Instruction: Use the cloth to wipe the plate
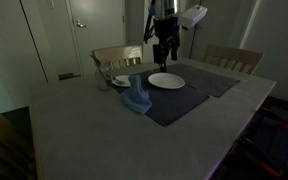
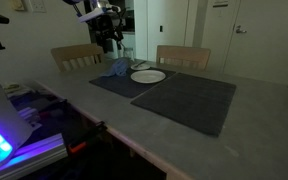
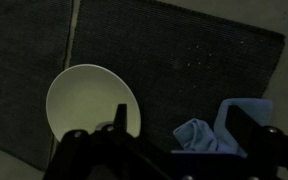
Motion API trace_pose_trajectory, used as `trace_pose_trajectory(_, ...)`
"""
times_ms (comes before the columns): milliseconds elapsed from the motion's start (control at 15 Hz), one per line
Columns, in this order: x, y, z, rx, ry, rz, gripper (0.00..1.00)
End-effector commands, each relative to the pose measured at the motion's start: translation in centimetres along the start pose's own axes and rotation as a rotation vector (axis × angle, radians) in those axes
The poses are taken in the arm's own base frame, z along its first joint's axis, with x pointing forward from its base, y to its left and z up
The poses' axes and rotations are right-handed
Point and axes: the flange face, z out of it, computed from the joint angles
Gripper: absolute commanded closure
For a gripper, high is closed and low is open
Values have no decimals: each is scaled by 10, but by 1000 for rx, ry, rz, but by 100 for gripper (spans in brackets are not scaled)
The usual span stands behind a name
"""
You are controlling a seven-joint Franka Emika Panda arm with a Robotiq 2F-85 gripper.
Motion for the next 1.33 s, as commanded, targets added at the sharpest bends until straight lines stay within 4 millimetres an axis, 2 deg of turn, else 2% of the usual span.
trace_pose_trajectory(0, 0, 0, 0, 0, -1, 0, 0)
trace_pose_trajectory(200, 2, -1, 1, 7, 2, -4, 0)
trace_pose_trajectory(533, 24, -3, 12, 41, 55, -29, 0)
trace_pose_trajectory(733, 48, -1, 29, 94, 107, -35, 0)
trace_pose_trajectory(1000, 79, 6, 63, 159, 133, -31, 0)
trace_pose_trajectory(1067, 89, 6, 73, 196, 142, -17, 0)
trace_pose_trajectory(1267, 109, 2, 88, 260, 157, 8, 0)
